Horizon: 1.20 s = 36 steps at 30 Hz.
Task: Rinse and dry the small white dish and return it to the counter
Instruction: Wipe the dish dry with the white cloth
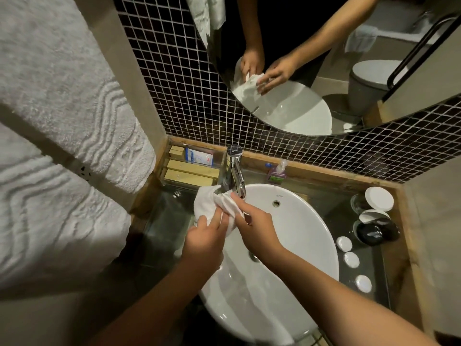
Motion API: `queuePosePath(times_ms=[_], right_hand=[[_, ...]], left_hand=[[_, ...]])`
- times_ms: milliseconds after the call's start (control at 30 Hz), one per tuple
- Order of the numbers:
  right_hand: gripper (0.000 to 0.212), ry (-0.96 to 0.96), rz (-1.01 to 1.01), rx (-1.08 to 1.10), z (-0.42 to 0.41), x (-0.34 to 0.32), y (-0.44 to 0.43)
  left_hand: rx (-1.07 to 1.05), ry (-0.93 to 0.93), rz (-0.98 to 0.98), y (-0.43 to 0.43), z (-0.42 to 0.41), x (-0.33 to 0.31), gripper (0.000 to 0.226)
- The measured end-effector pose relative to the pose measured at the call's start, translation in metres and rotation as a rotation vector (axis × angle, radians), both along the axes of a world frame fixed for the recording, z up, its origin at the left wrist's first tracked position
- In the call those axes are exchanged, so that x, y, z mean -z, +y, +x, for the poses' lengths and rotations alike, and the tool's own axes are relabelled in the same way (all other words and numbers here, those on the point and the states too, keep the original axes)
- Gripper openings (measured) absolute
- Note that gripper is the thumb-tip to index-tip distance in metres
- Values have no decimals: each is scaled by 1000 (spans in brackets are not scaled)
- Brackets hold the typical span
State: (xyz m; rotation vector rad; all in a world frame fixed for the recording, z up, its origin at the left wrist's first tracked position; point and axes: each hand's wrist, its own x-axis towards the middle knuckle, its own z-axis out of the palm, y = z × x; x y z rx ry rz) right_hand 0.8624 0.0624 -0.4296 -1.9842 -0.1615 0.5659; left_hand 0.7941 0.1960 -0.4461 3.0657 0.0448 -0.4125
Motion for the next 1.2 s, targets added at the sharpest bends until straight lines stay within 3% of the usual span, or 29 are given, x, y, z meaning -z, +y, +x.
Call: queuePosePath(times_ms=[200,333,567,767,1033,1133,1200], right_hand=[[44,109,172,169,-7,4,0],[40,181,235,262,-7,3,-2],[30,255,327,328,3,3,-9],[36,270,370,295,2,5,-13],[36,344,340,246,-17,9,-16],[32,395,345,267,-31,14,-12],[30,434,380,298,-31,14,-13]], left_hand=[[-151,-159,-134,-13,0,-9,65],[-28,-231,-234,-23,-7,-11,51],[225,-293,-165,-13,-14,-5,73],[106,-80,-84,-3,-26,7,91],[-55,-236,-86,-4,-17,5,86],[55,-166,-36,-12,-8,8,87],[36,-108,-104,-18,-10,4,86]])
